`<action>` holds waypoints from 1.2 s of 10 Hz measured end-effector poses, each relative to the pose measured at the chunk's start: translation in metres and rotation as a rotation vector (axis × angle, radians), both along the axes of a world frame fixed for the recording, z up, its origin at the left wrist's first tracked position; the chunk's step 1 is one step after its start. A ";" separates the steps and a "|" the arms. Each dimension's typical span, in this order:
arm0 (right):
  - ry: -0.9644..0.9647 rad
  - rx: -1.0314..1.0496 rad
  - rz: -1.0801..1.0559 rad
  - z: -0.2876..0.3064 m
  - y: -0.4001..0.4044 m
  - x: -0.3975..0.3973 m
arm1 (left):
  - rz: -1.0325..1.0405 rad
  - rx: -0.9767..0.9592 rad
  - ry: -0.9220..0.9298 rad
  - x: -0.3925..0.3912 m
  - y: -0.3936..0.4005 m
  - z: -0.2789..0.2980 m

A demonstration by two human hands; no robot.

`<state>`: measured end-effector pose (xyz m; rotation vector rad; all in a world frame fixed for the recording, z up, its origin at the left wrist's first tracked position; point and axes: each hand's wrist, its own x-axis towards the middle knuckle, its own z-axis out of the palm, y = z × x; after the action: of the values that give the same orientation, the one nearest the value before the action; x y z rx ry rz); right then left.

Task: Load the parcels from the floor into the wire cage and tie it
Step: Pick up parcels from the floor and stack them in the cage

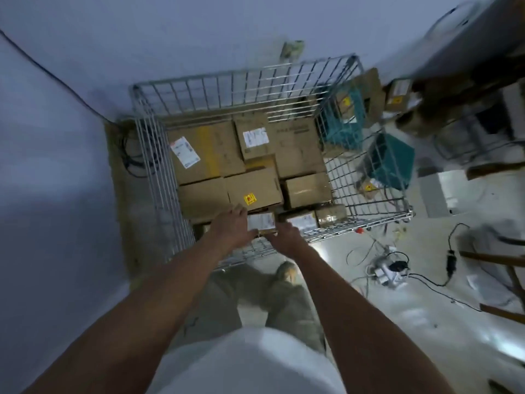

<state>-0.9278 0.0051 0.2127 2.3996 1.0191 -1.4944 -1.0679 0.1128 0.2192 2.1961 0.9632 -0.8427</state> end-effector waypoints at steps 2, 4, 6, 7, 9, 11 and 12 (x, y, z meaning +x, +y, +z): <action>-0.155 0.080 -0.218 0.082 -0.088 0.014 | -0.191 0.069 -0.047 0.046 -0.057 0.080; -0.282 0.201 -0.289 0.132 -0.204 0.091 | -0.317 0.119 -0.147 0.111 -0.142 0.111; -0.284 0.271 -0.357 0.127 -0.320 0.156 | -0.400 0.182 -0.039 0.163 -0.234 0.132; -0.308 0.350 -0.381 0.121 -0.378 0.175 | -0.450 0.188 -0.036 0.184 -0.275 0.136; -0.286 0.281 -0.512 0.111 -0.454 0.206 | -0.537 0.206 -0.090 0.264 -0.321 0.125; -0.255 0.204 -0.533 0.099 -0.445 0.282 | -0.586 0.180 -0.131 0.344 -0.334 0.102; -0.273 0.169 -0.537 0.095 -0.427 0.332 | -0.630 0.126 -0.121 0.386 -0.325 0.087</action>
<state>-0.5956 -0.4222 0.3073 3.0607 0.4782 -1.1816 -0.6824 -0.2122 0.3063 2.6707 0.2570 -0.9175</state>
